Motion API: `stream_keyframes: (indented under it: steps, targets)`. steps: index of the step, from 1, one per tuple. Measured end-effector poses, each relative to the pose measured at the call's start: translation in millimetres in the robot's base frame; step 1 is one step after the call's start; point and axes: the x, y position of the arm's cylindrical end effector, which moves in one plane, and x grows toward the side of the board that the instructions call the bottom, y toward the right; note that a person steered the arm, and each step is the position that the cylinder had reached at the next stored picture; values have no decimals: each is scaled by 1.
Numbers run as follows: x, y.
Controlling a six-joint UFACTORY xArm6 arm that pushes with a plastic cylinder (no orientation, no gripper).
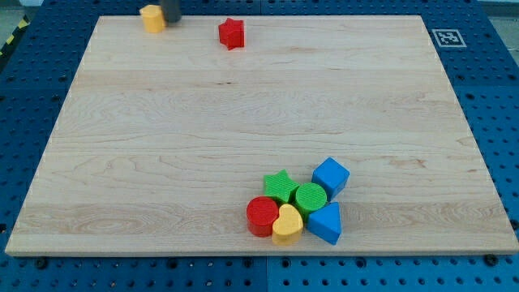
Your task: Move the red star to the bottom right of the yellow hexagon
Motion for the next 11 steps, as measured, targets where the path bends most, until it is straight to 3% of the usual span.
stream_keyframes:
  steps: [2,4,5,6,7,8,10,11]
  targets:
    - [-2,33]
    - [0,118]
    - [33,147]
    - [70,82]
    - [82,23]
    - [67,51]
    - [67,166]
    - [115,212]
